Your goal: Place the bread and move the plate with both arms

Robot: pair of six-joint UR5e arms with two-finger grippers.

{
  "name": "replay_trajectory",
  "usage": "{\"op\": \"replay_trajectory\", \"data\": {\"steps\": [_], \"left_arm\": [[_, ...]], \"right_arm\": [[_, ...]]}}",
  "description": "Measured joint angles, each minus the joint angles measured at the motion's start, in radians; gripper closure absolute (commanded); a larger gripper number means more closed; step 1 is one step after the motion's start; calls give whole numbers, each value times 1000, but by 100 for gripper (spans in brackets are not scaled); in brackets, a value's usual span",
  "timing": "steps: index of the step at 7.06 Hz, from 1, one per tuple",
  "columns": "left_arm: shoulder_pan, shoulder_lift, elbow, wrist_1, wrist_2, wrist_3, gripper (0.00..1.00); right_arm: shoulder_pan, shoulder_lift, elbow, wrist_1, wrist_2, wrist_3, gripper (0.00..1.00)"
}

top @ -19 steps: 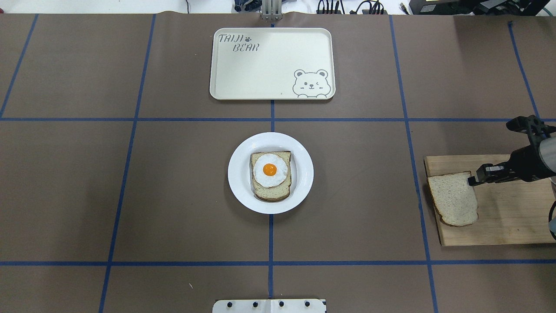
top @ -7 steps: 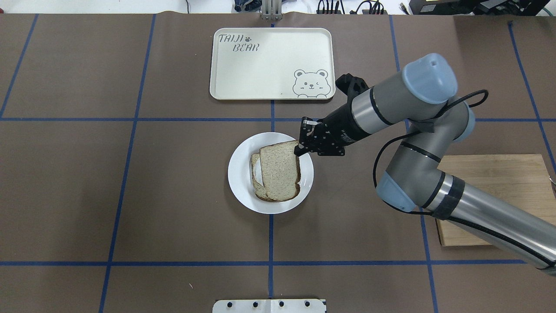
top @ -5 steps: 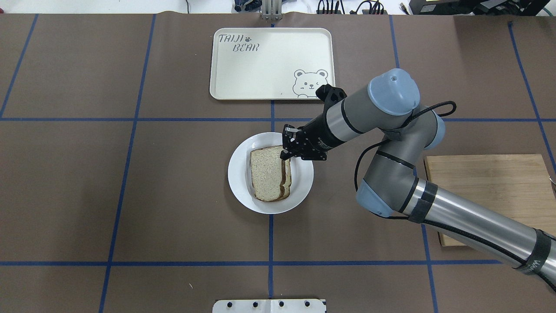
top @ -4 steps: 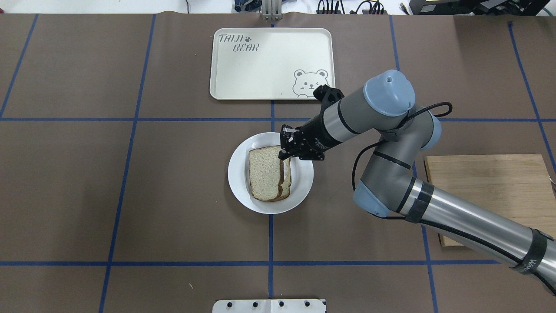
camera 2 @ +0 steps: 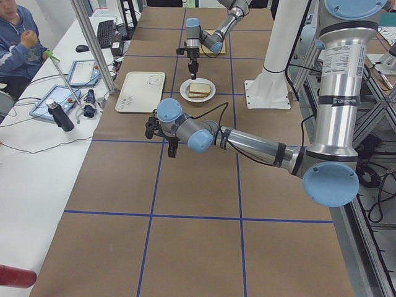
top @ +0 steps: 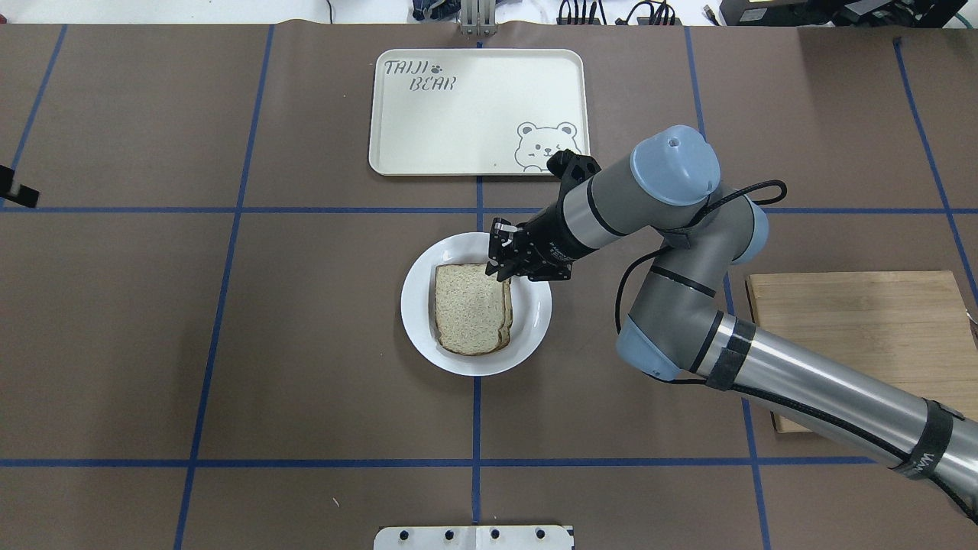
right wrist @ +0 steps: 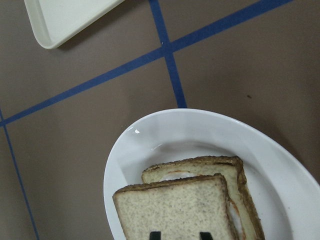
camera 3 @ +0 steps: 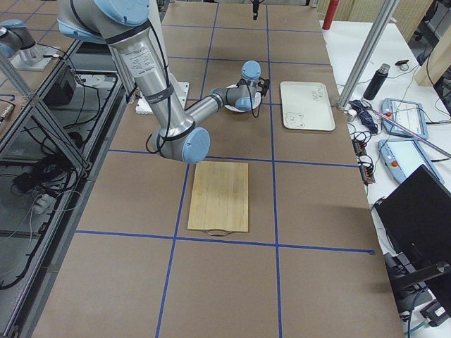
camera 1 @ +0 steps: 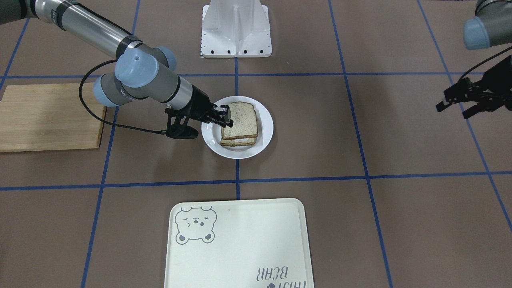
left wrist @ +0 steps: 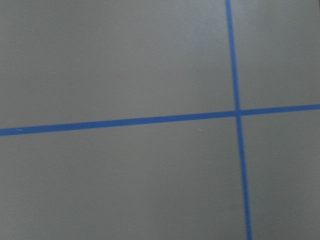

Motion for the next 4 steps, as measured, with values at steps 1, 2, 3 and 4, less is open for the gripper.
{"op": "replay_trajectory", "data": {"steps": [1, 2, 3, 4], "left_arm": [[84, -33, 29, -139, 4, -193, 2], [181, -90, 72, -282, 55, -407, 2], [296, -148, 105, -408, 167, -626, 2], [398, -195, 126, -502, 275, -809, 3]], "right_arm": [[20, -14, 7, -3, 11, -13, 0], [55, -44, 20, -5, 34, -47, 0], [106, -88, 38, -6, 76, -103, 0], [167, -127, 50, -7, 131, -148, 0]]}}
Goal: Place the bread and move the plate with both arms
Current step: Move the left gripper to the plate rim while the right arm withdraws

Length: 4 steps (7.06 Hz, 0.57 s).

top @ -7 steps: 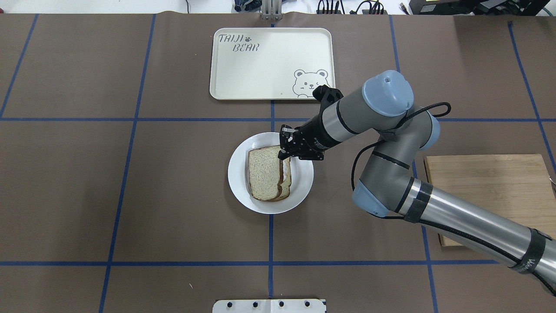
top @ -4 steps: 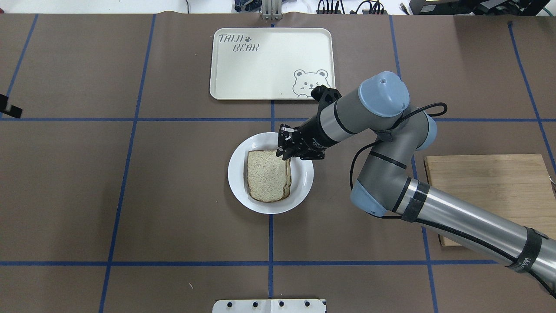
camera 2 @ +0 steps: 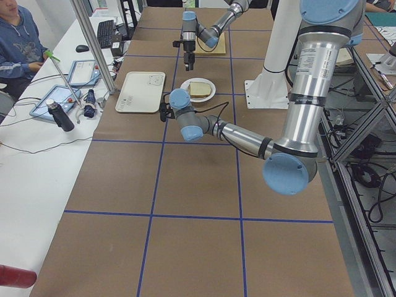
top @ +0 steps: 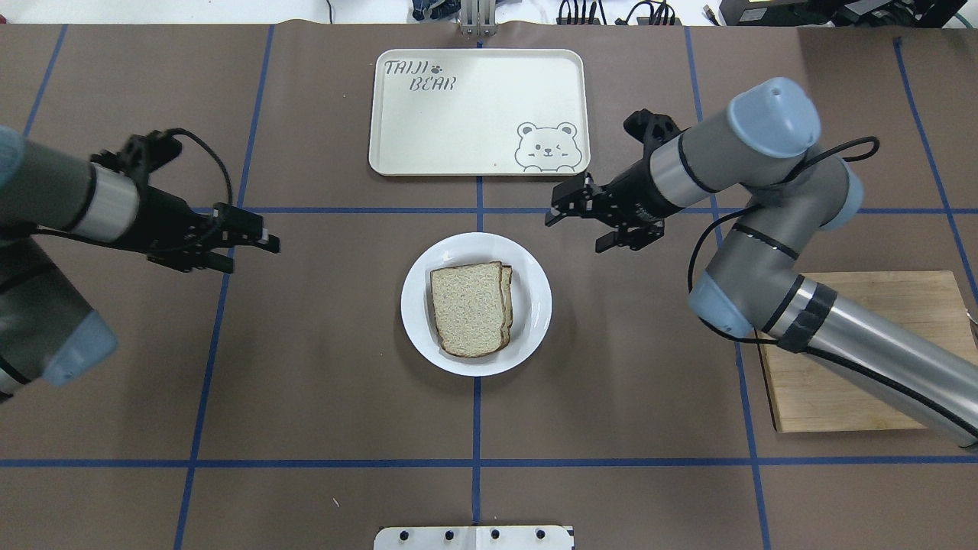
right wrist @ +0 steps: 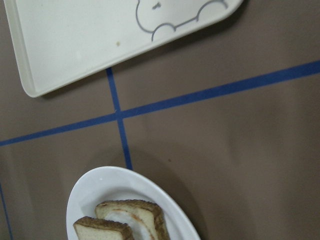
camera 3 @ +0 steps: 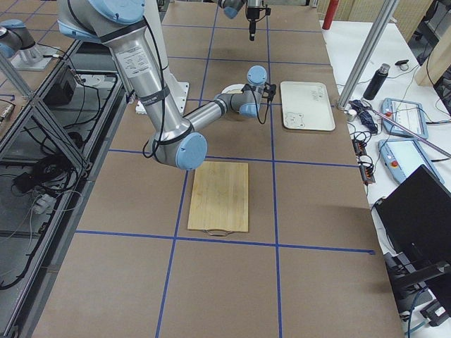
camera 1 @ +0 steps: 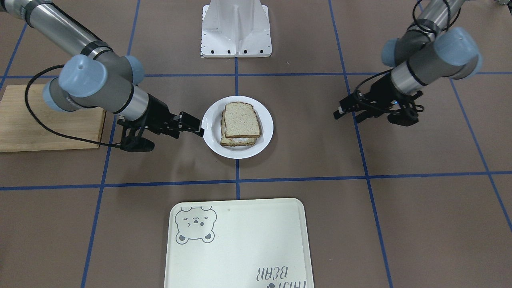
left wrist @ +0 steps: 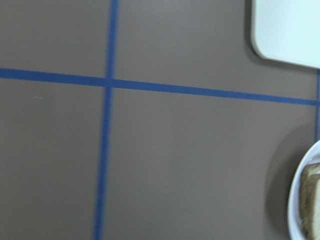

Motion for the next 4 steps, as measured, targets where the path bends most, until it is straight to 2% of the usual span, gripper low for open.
{"op": "replay_trajectory", "data": {"steps": [1, 2, 4], "left_arm": [[79, -46, 16, -66, 92, -155, 3], [149, -77, 34, -126, 186, -265, 9], [249, -105, 123, -308, 309, -396, 20]], "right_arm": [[67, -36, 6, -3, 58, -49, 0], [124, -81, 9, -7, 96, -128, 0], [201, -200, 10, -34, 112, -377, 0]]}}
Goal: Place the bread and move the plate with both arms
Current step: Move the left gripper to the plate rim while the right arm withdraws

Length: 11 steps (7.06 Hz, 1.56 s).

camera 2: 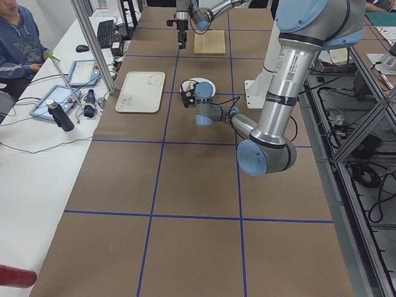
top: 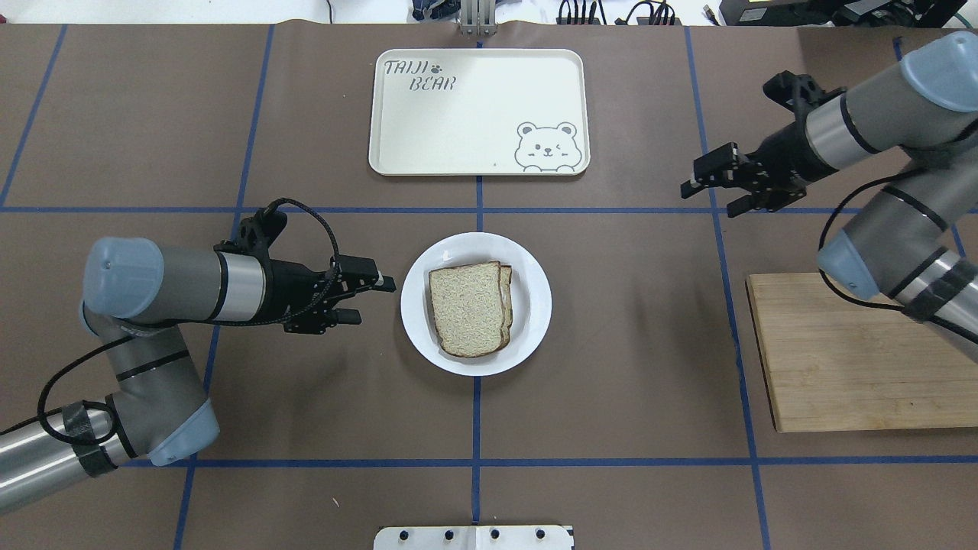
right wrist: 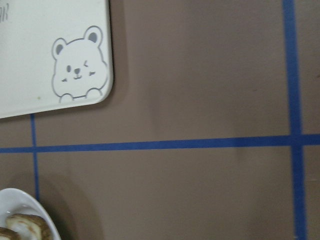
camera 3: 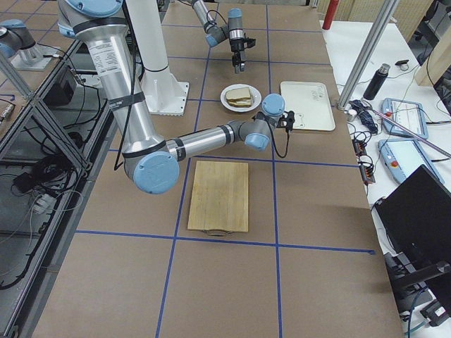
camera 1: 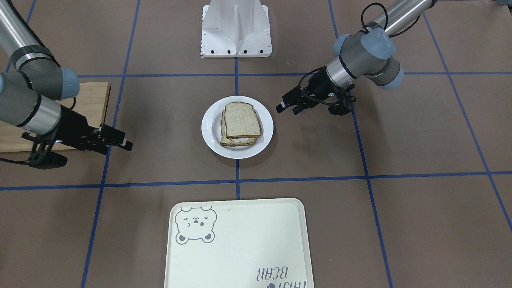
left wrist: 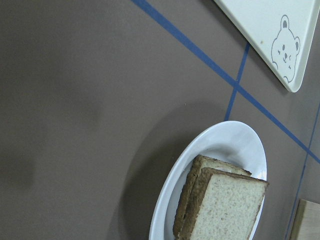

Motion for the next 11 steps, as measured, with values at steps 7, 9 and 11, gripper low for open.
{"op": "replay_trajectory", "data": {"steps": [7, 9, 11], "left_arm": [[54, -76, 142, -125, 82, -57, 37], [77, -83, 152, -125, 113, -58, 59], [102, -87, 155, -125, 145, -58, 60]], "right_arm": [[163, -63, 157, -638, -143, -809, 0], [171, -66, 188, -697, -158, -851, 0], [172, -68, 195, -704, -159, -856, 0]]}}
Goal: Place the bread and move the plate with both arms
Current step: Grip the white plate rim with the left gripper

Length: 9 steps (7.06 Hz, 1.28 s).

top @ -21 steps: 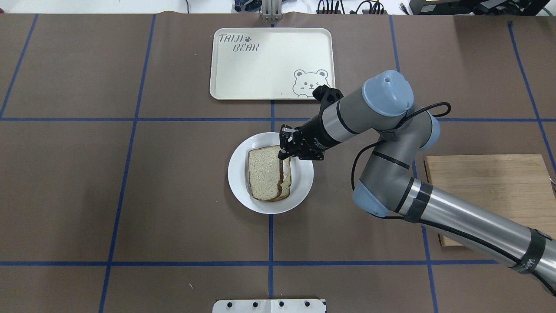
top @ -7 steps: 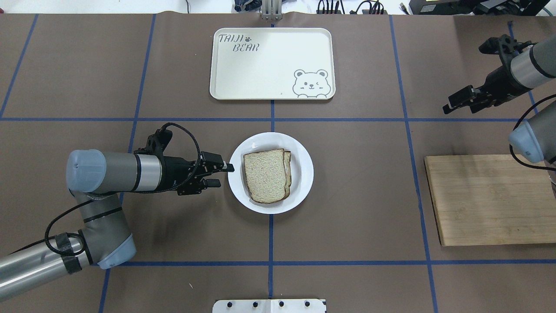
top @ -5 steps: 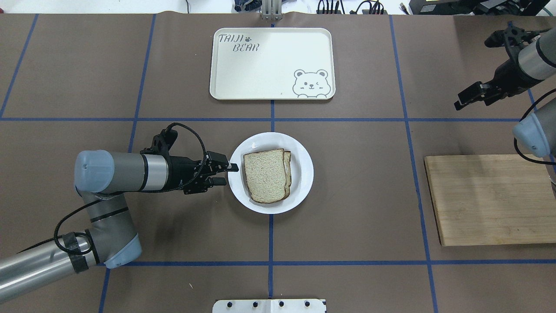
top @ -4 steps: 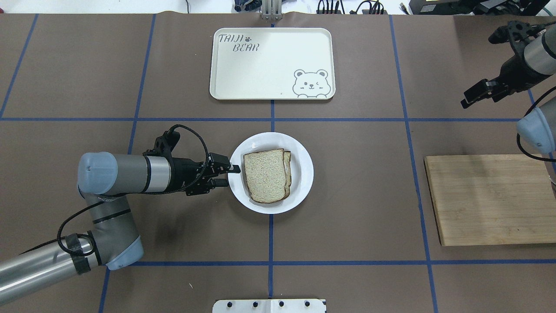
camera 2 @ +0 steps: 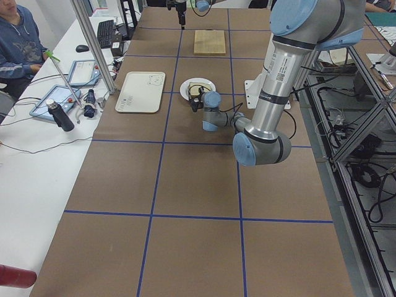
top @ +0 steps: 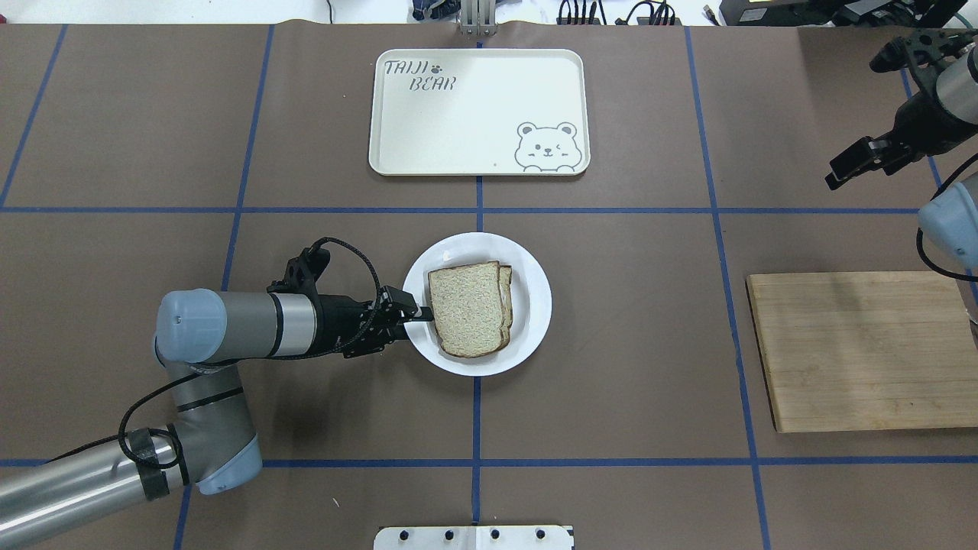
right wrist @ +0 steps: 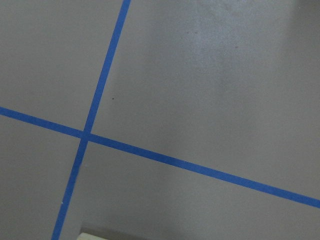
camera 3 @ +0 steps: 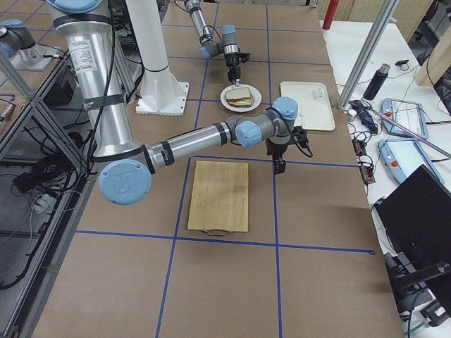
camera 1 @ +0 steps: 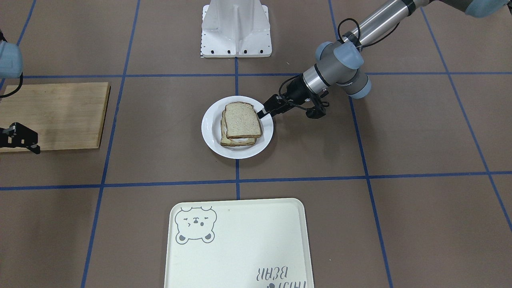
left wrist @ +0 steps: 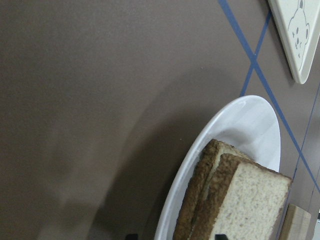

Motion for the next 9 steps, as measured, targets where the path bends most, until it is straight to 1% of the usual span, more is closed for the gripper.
{"op": "replay_trajectory", "data": {"steps": [1, 2, 3, 5, 6, 8, 9], "left_arm": [[12, -1, 4, -1, 17, 0, 69], [27, -4, 9, -2, 37, 0, 93], [37, -9, 10, -3, 53, 0, 100], [43, -16, 2, -28, 71, -2, 100], [42, -24, -1, -55, 106, -3, 100], [36, -68, 2, -78, 228, -46, 100], [28, -104, 21, -75, 291, -86, 100]], "right_arm": [[0, 0, 2, -1, 2, 0, 0], [0, 1, 3, -2, 3, 0, 0], [-1, 1, 3, -2, 4, -1, 0], [-1, 2, 3, -2, 5, -1, 0], [-1, 2, 3, -2, 6, -1, 0], [-1, 2, 3, -2, 8, -1, 0], [-1, 1, 3, -2, 8, -1, 0]]}}
